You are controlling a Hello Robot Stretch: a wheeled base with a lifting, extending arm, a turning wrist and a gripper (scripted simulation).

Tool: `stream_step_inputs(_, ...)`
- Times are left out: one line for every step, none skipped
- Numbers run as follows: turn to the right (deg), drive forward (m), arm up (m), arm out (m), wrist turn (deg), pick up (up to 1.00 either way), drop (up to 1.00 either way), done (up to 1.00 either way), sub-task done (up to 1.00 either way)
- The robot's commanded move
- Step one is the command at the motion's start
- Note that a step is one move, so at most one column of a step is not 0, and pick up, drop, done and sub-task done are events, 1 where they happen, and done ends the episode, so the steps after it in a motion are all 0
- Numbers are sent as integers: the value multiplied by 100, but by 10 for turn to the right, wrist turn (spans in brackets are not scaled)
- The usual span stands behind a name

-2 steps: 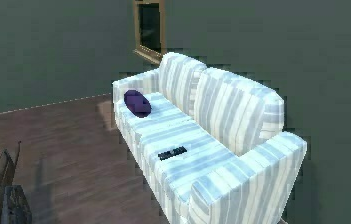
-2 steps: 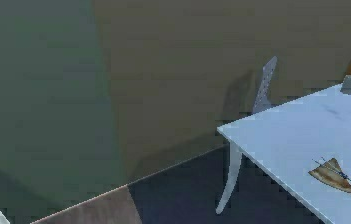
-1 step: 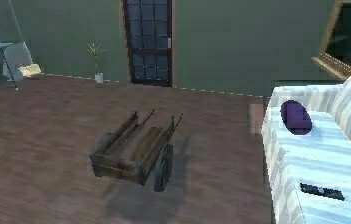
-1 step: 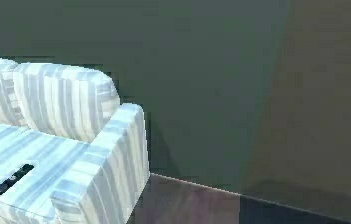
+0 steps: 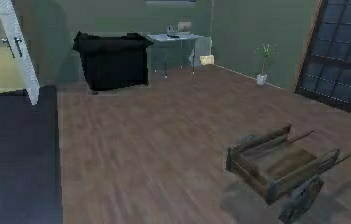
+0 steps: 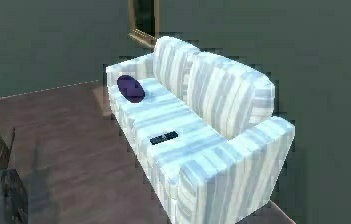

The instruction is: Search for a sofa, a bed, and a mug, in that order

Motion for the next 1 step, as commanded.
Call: stream_step_inputs(-450,0,0,0,0,0,0,0,0)
